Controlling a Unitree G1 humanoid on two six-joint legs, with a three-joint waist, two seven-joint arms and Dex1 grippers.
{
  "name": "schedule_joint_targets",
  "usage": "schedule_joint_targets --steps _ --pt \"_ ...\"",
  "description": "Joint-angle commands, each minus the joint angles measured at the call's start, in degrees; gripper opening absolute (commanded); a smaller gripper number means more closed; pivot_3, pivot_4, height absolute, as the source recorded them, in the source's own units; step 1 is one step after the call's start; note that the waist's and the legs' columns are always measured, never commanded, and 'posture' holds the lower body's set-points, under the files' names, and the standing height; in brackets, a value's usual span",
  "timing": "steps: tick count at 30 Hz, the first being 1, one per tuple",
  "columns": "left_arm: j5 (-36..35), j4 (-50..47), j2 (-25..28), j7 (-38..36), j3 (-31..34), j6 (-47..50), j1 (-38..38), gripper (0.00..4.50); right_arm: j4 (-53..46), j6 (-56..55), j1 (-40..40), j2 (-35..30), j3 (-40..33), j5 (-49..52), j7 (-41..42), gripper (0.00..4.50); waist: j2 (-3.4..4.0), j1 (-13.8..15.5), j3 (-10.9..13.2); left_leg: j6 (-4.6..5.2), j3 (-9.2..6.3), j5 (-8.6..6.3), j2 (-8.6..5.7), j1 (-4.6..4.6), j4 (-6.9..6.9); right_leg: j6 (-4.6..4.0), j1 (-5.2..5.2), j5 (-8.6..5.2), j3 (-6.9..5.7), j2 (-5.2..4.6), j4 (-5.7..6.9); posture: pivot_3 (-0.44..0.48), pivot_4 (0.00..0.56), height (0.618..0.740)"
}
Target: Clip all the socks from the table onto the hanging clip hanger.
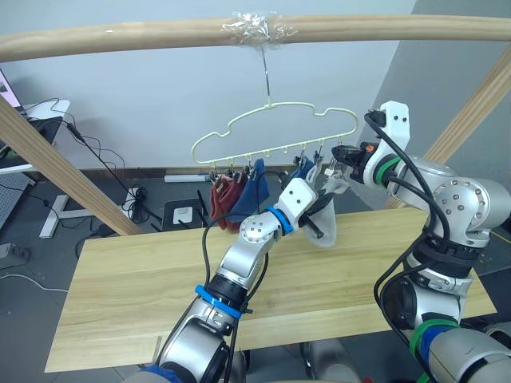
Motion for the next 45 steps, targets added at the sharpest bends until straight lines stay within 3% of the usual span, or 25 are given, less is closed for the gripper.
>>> schedule_joint_targets --steps 1,10,33,36,45 --pt "-0.08 -5.04 0.27 -1.02 -0.31 -0.91 0.69 0.02 -1.78 -1.07 0.24 -0.31 -0.97 0.03 -0.40 0.00 0.00 0.00 0.00 0.00 0.00 0.00 0.00 0.00 0.00 0.00 0.00 0.00 0.00 0.00 0.00 -0.156 0.183 0.740" --pt "1.53 -7.28 0.55 -0.55 -1.37 -1.00 2.57 0.02 -1.17 -1.89 0.34 -0.63 -0.62 -0.09 -0.48 0.00 0.00 0.05 0.00 0.00 0.00 0.00 0.00 0.00 0.01 0.00 0.00 0.00 0.01 0.00 0.00 -0.155 0.183 0.740" --pt "2.32 -2.76 -0.75 2.00 0.82 -2.57 -1.96 0.02 -1.46 -1.41 0.80 0.15 -0.49 0.53 -0.15 0.00 0.00 0.03 0.00 0.00 0.00 0.00 0.00 0.00 0.00 0.00 0.00 0.00 0.00 0.00 0.01 -0.151 0.193 0.740" --pt "2.16 -2.83 -0.76 1.92 0.95 -2.34 -2.14 0.00 -1.57 -1.30 0.81 0.44 -0.95 1.13 0.24 0.80 0.00 0.03 0.00 0.00 0.00 0.00 0.00 0.00 0.00 0.00 0.00 0.00 0.00 0.00 0.01 -0.152 0.191 0.740" --pt "-0.98 -2.54 -3.06 -0.79 0.63 0.91 -3.02 0.00 -4.64 1.61 -1.06 -0.53 -6.23 3.42 1.45 4.11 0.01 0.01 0.01 0.00 0.01 0.00 -0.01 -0.01 0.01 0.00 -0.01 0.00 0.01 0.00 0.01 -0.165 0.195 0.740"
